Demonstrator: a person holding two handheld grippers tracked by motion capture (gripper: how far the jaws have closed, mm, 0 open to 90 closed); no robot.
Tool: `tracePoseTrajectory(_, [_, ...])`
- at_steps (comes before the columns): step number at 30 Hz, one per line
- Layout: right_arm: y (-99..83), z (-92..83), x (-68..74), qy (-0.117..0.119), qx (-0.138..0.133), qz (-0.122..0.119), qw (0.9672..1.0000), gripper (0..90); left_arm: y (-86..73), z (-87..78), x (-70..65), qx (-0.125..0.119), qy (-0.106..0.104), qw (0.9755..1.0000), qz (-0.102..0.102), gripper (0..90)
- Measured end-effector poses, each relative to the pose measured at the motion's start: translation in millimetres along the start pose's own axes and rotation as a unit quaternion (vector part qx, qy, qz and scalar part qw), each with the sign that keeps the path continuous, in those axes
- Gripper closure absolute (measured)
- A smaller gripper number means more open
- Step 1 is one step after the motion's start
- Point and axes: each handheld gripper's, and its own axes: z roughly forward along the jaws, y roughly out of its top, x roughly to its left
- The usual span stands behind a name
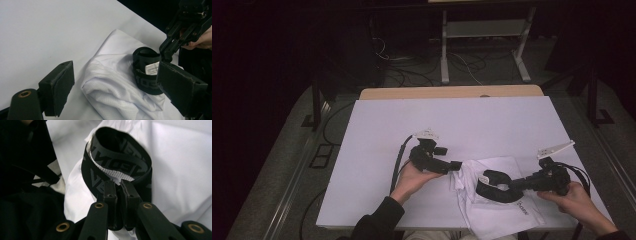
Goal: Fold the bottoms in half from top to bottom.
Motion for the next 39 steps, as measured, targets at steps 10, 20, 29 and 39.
tracePoseTrajectory(10, [-15.3,-1.4,4.8,0.011,0.014,0.004,0.9998,81.1,-6.2,-7.3,2.1,-0.004,-0.001,1.0,0.009,12.7])
tracePoseTrajectory(20, [-23.5,-7.0,9.3,0.006,0.023,0.005,0.9997,74.9,-12.0,-15.2,8.1,-0.024,0.002,0.9997,0.003,12.6])
tracePoseTrajectory(29, [-1.0,-21.2,11.9,-0.032,-0.005,-0.024,0.9992,59.9,-17.0,-17.1,11.8,-0.032,0.003,0.9995,0.004,12.4])
tracePoseTrajectory(39, [39.8,-5.8,-10.9,-0.062,-0.015,-0.021,0.9978,70.2,-20.8,-17.6,14.0,-0.037,0.001,0.9993,0.001,12.1])
